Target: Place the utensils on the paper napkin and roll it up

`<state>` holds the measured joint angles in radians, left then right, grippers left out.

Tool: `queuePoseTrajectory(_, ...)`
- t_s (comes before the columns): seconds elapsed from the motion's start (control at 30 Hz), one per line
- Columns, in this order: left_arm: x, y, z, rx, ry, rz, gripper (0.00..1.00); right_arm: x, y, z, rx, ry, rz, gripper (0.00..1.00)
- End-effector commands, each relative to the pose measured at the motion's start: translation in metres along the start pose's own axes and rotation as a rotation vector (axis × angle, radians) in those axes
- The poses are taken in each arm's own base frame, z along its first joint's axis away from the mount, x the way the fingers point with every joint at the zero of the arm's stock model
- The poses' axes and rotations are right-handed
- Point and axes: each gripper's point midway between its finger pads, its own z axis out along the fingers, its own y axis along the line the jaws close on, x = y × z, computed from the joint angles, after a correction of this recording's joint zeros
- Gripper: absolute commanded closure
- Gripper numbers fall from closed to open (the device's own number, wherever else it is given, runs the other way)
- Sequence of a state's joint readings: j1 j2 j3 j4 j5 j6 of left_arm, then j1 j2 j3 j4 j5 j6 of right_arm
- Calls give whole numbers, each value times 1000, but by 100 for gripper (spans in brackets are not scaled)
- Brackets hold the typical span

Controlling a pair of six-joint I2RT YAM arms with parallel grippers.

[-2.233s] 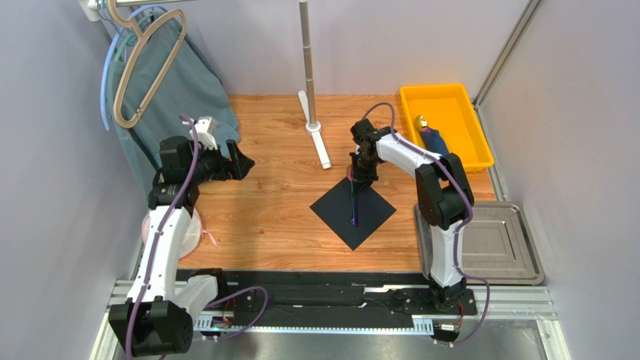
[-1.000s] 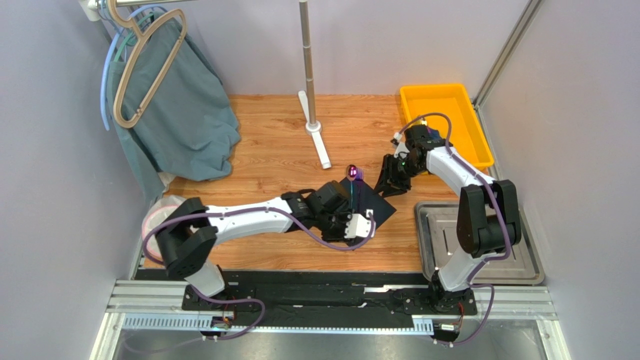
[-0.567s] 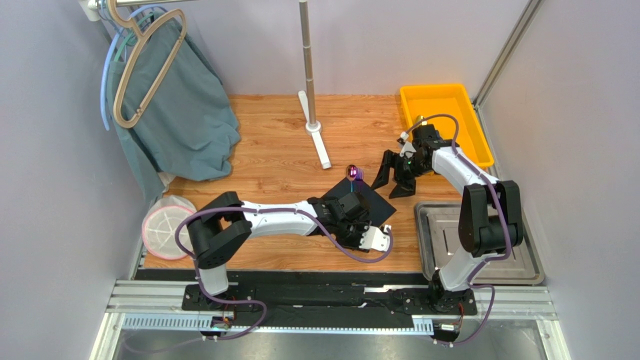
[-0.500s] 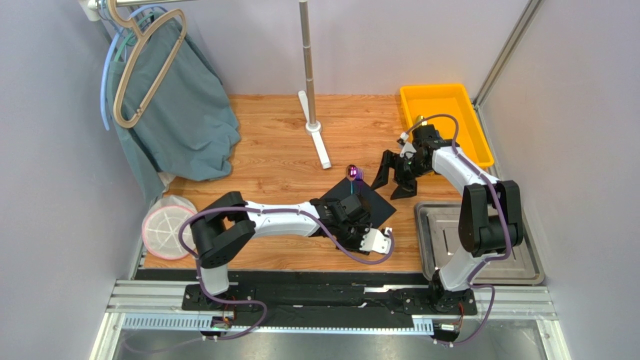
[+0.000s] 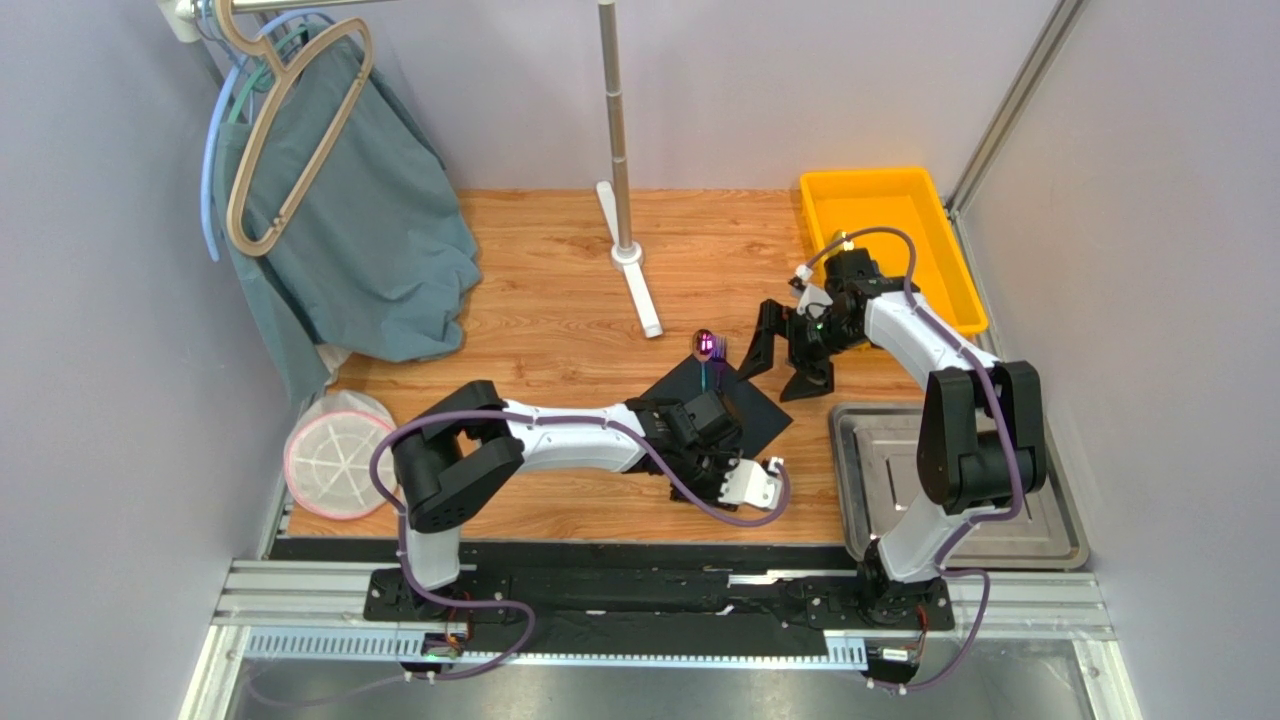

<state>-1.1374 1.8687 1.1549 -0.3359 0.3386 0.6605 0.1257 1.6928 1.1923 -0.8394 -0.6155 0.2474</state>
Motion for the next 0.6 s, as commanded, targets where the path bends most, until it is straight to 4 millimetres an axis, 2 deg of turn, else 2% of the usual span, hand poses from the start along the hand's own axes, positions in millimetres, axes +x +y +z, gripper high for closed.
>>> queuePoseTrajectory(0.0,1,-3,3,19,-1,2,66,-9,15,-8,-51,-17,-46,1)
queuePoseTrajectory(0.17,0,-6,3,35,-8,-20,82,-7,18,-7,-73,-4,-50,1)
queuePoseTrajectory(0.33,-11,-6,-3,34,-36,-37,99,-5,18,-5,-84,7,-53,1)
queuePoseTrajectory(0.57,-29,4,-20,21,-87,-64,100,-4,20,-5,-103,16,-47,2)
